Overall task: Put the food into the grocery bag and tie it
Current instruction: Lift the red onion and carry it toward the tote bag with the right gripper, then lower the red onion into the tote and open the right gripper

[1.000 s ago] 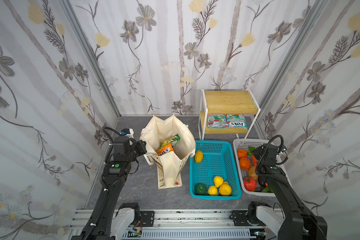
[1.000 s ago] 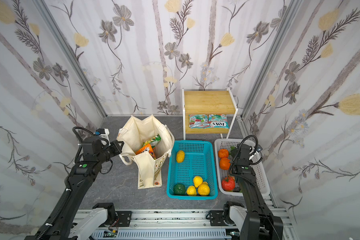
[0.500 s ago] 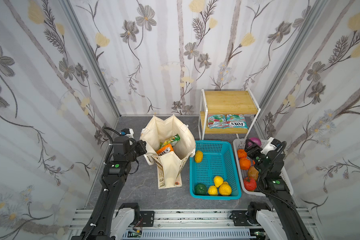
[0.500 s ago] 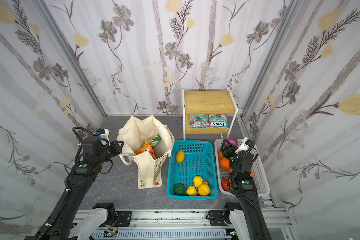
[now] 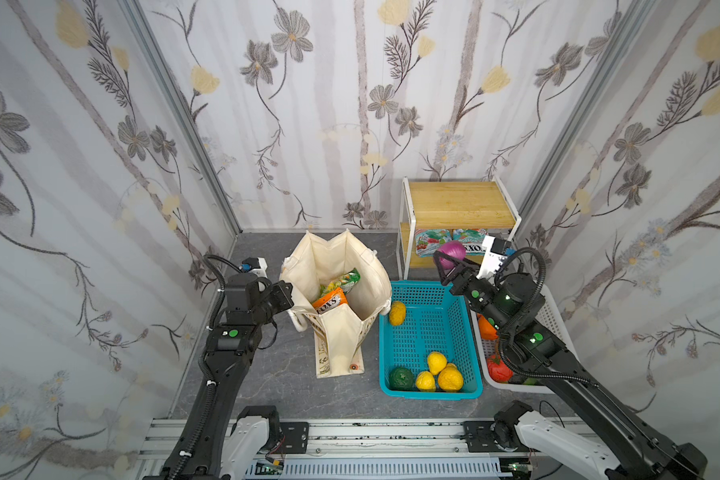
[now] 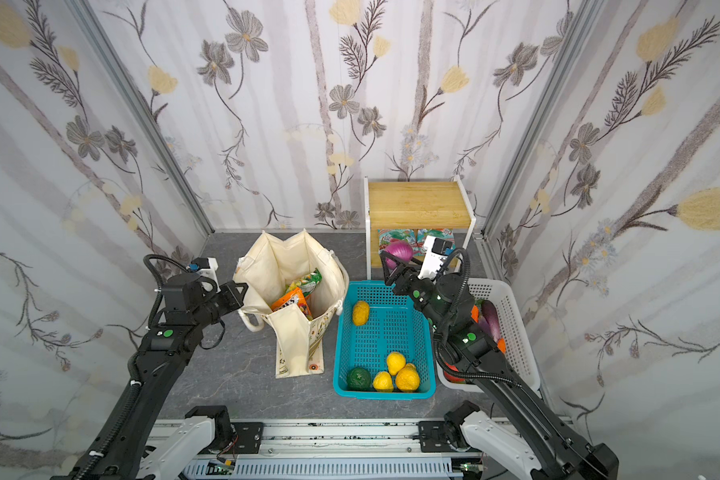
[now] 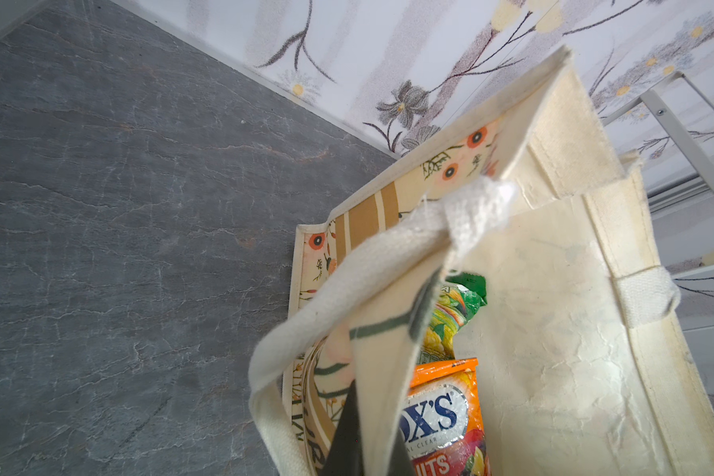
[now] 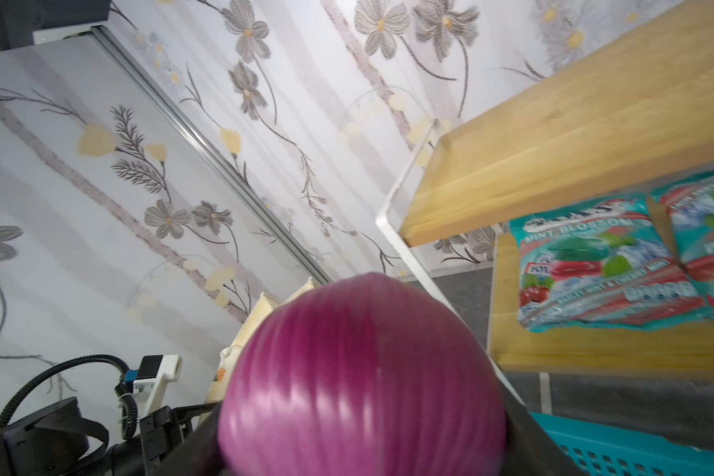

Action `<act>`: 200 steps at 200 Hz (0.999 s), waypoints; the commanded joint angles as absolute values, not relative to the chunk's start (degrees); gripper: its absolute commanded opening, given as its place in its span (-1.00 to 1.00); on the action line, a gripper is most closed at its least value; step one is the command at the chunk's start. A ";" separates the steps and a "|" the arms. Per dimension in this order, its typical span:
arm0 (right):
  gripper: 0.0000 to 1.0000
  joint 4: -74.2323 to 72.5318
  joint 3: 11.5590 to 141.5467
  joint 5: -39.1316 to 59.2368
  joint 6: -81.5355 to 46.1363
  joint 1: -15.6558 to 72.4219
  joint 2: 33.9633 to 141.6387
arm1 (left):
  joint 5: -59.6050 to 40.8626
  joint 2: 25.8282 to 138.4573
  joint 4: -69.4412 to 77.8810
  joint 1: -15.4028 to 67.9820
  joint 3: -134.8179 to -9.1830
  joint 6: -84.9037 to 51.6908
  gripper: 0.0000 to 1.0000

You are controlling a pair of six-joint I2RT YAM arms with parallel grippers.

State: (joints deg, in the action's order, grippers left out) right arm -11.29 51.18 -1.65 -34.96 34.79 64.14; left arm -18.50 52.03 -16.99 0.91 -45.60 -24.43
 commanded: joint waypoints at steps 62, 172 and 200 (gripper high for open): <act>0.13 -4.03 78.10 -5.02 -21.55 54.25 94.78 | -19.60 52.56 -16.44 0.97 -46.98 -25.32 -1.00; 0.14 16.69 107.02 -20.58 -27.18 55.63 128.47 | -18.73 51.85 -17.39 0.89 -47.64 -24.16 -1.00; 0.17 22.78 112.42 -27.87 -27.10 55.63 134.45 | -18.50 51.77 -17.47 0.90 -47.70 -24.00 -1.00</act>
State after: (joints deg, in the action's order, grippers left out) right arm 17.82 108.47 -19.03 -26.96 55.48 130.82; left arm -19.27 51.86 -18.46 0.95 -47.03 -24.40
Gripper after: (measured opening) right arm 0.711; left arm 0.051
